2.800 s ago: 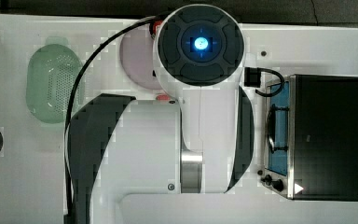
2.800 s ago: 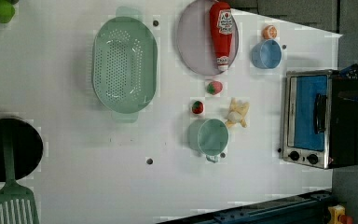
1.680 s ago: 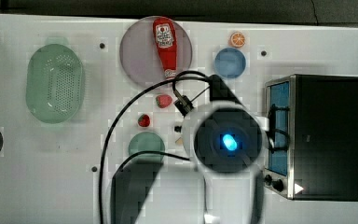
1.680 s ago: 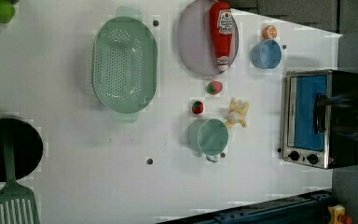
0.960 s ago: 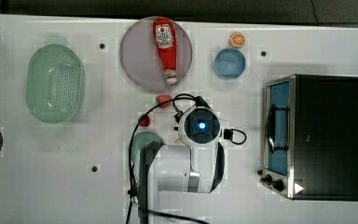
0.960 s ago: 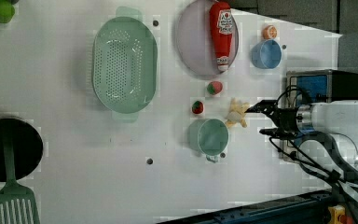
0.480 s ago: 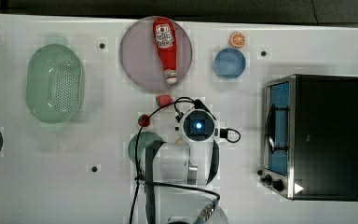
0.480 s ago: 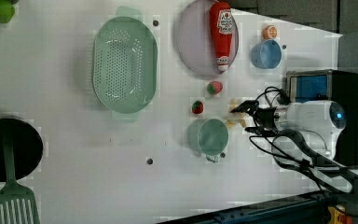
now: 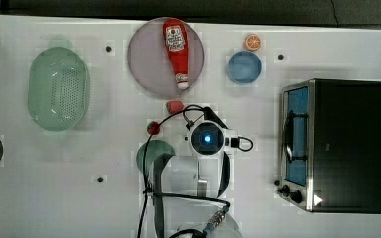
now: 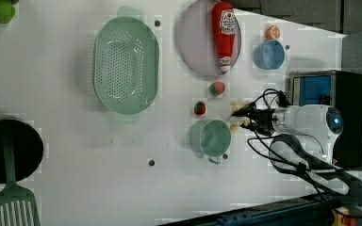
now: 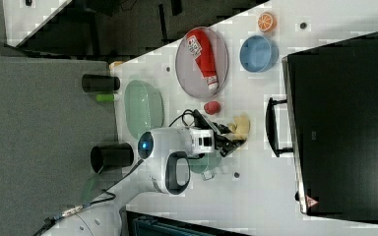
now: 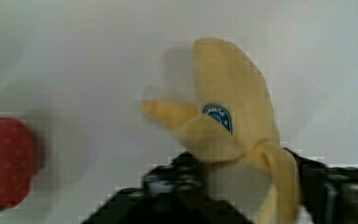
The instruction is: Pick banana from table and place on oven.
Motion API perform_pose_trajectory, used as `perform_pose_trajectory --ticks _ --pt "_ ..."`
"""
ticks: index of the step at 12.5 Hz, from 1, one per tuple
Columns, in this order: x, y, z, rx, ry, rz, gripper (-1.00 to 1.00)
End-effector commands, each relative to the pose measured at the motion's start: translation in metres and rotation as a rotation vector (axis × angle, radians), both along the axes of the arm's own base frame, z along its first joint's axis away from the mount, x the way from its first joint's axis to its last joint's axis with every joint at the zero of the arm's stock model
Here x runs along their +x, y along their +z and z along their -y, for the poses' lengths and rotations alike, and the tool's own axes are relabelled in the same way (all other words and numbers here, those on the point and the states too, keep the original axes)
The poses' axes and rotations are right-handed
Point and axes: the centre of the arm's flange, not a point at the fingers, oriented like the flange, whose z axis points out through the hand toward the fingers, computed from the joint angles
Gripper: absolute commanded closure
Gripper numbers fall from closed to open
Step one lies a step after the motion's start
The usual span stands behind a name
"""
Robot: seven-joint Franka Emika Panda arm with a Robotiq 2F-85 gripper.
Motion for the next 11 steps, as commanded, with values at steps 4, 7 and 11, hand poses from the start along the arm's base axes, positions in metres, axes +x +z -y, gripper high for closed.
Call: perform_pose_trajectory --ticks 4,7,11 --pt "0.011 0.036 -0.002 0.005 0.011 0.086 0.43" --pt "0.027 0.115 -0.001 0.005 0.008 0.16 0.43" --pt "0.021 0.263 0.003 0.012 -0.005 0.098 0.43"
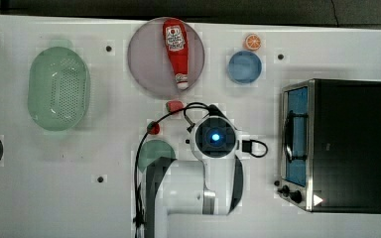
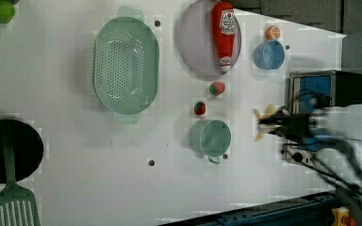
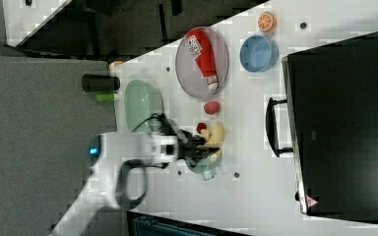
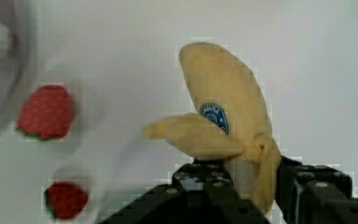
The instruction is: Pick banana from table and place on oven.
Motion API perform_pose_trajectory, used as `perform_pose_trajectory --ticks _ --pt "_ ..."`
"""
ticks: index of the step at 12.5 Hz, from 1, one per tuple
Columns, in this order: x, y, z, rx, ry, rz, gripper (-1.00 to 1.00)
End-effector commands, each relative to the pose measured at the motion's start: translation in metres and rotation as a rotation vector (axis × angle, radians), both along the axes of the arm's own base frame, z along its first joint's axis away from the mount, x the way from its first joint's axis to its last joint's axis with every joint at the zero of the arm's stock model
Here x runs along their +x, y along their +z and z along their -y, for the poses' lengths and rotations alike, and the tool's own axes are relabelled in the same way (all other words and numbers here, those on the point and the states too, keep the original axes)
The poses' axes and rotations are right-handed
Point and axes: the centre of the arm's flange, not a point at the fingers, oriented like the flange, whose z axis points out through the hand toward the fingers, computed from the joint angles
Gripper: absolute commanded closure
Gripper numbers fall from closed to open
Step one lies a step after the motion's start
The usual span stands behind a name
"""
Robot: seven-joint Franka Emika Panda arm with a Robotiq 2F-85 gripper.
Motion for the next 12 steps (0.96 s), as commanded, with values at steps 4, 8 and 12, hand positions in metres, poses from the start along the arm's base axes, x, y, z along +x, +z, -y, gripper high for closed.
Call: perform_pose_trajectory --ticks 4,8,12 --pt "0.01 0.229 0.029 0.021 -0.053 0.092 0.43" --pt "0.007 0.265 0.111 0.029 -0.13 0.099 0.43" --pt "0.001 0.228 0.222 -0.012 -0.02 0.105 0.43"
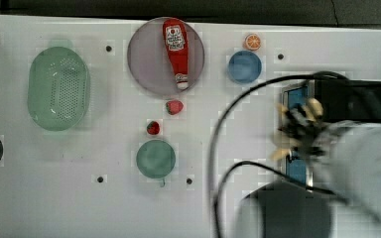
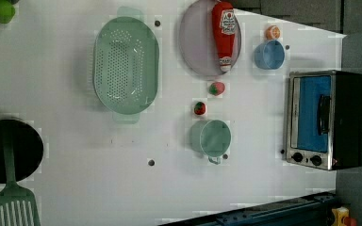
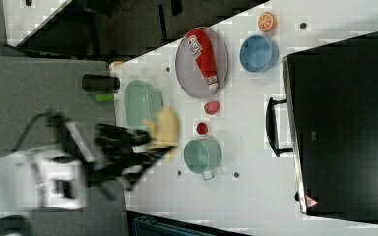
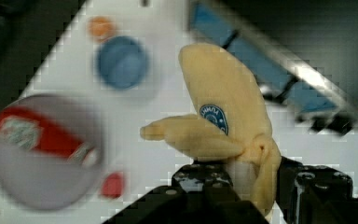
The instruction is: Pick banana from table and place on oven.
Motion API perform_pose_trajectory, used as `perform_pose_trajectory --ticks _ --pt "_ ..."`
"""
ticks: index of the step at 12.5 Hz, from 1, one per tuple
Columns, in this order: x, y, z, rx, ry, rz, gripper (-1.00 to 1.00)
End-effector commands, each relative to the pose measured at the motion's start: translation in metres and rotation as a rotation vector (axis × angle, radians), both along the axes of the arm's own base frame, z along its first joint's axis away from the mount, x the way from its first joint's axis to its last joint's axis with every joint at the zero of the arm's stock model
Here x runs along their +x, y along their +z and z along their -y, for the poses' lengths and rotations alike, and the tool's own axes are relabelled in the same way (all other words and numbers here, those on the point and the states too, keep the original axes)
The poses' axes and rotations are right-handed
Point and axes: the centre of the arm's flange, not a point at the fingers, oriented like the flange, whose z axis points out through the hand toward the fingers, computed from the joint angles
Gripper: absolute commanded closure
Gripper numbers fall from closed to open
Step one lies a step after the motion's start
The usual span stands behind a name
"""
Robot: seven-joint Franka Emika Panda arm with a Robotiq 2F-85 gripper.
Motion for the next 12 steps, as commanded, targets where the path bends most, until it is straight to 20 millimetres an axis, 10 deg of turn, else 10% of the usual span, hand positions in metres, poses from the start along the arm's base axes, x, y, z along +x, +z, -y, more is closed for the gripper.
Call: perform_pose_trajectory --ticks 1,7,12 --pt "-0.001 -0.072 0.085 -0.037 0.147 -0.06 0.43" --pt "0.006 -0.138 0.171 -0.153 0.336 -0.124 0.43" --pt "0.008 -0.157 0.181 -0.15 0.377 -0.146 -0.54"
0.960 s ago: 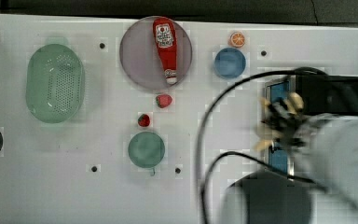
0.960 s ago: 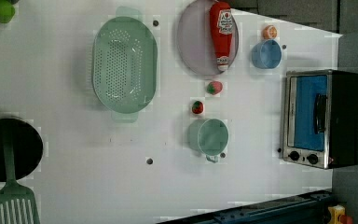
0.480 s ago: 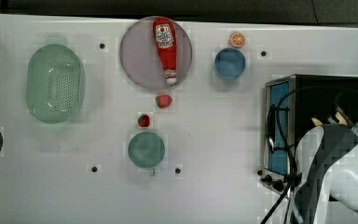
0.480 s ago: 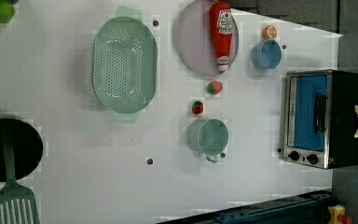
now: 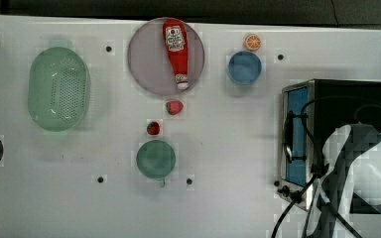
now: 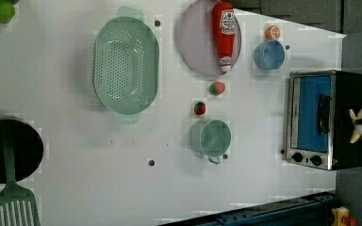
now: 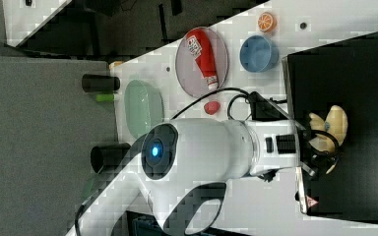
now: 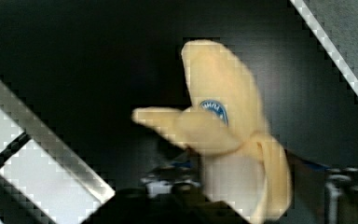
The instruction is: Pick banana from table and place on oven.
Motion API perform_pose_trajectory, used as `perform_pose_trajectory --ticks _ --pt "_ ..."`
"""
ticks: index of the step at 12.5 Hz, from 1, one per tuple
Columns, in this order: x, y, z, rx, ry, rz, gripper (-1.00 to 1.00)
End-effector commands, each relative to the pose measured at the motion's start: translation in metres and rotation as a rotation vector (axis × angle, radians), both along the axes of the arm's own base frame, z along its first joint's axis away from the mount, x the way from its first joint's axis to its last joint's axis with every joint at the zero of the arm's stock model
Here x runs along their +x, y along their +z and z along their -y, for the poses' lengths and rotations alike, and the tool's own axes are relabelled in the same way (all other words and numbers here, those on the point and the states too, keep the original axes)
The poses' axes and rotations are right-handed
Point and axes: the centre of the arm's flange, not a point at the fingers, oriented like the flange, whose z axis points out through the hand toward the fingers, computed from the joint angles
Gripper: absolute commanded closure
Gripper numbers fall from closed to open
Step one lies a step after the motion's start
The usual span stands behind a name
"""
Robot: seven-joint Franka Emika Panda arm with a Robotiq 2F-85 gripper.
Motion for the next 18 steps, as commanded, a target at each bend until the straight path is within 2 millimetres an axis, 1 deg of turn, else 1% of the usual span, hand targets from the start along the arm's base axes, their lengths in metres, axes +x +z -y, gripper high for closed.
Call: perform_pose_trajectory --ticks 1,2,3,4,5,6,7,8,11,14,15,16,17,18 --pt "0.011 0.046 -0.008 -0.025 0.132 0.063 -0.77" --pt "0.012 0.05 -0.009 -0.028 0.134 0.07 -0.98" --pt "0.014 0.058 -0.013 -0.029 0.143 0.082 -1.0" --pt "0.017 0.071 -0.021 -0.028 0.16 0.098 -1.0" --pt "0.02 0.087 -0.036 -0.017 0.184 0.111 -1.0" --pt "0.022 0.103 -0.054 0.003 0.195 0.115 -1.0" --pt "0.025 0.118 -0.078 0.027 0.173 0.125 -1.0" --pt "0.03 0.133 -0.106 0.049 0.136 0.135 -1.0" --pt "0.038 0.166 -0.202 0.098 -0.005 0.111 -1.0" --pt "0.046 0.193 -0.294 0.086 -0.134 0.155 -1.0" --pt "0.046 0.2 -0.317 0.082 -0.161 0.166 -1.0" --pt "0.042 0.203 -0.334 0.082 -0.17 0.152 -1.0" --pt "0.039 0.203 -0.347 0.083 -0.17 0.131 -1.0" --pt "0.036 0.205 -0.355 0.08 -0.173 0.121 -1.0"
